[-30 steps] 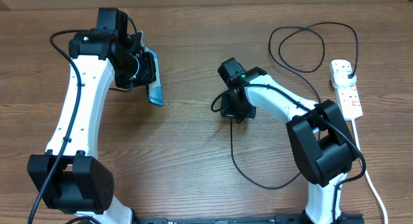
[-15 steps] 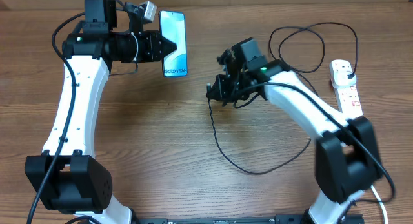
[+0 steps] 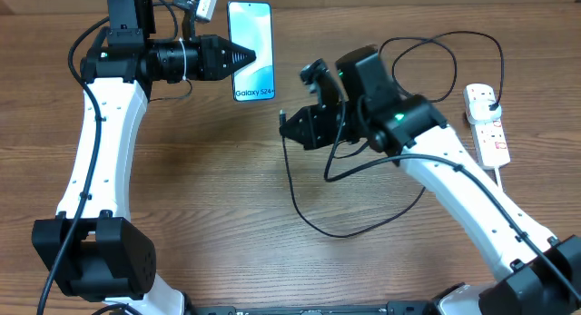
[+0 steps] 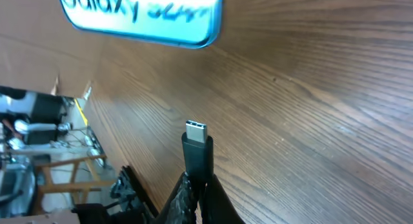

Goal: Plug charger to phone and switch on socket
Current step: 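Lift the cable plug with the right gripper toward the phone's bottom port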

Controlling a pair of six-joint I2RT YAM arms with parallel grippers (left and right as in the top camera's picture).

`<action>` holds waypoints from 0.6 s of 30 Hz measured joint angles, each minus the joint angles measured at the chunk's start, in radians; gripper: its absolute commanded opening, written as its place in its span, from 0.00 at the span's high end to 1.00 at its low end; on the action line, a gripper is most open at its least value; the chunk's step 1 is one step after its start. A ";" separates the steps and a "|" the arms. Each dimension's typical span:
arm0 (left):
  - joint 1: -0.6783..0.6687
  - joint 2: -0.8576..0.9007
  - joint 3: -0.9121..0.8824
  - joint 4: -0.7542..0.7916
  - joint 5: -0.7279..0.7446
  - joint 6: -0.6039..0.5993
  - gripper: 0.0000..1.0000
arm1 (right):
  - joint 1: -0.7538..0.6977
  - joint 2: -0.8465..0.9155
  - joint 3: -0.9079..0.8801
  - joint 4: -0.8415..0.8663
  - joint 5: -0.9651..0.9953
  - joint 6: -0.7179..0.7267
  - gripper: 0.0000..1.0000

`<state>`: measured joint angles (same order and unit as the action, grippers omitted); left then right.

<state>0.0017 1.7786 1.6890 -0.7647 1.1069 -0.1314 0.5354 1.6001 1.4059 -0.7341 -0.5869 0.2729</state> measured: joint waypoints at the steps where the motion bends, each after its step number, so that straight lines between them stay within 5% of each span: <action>1: 0.000 0.000 0.000 0.000 0.006 0.001 0.96 | 0.018 0.000 0.000 0.003 0.019 0.008 0.96; 18: -0.047 0.000 0.000 -0.055 0.024 0.058 0.96 | 0.102 0.000 0.000 0.047 0.169 0.094 0.96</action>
<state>-0.0448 1.7786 1.6890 -0.8192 1.1305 -0.0738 0.6376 1.5997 1.4059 -0.6872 -0.4183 0.3668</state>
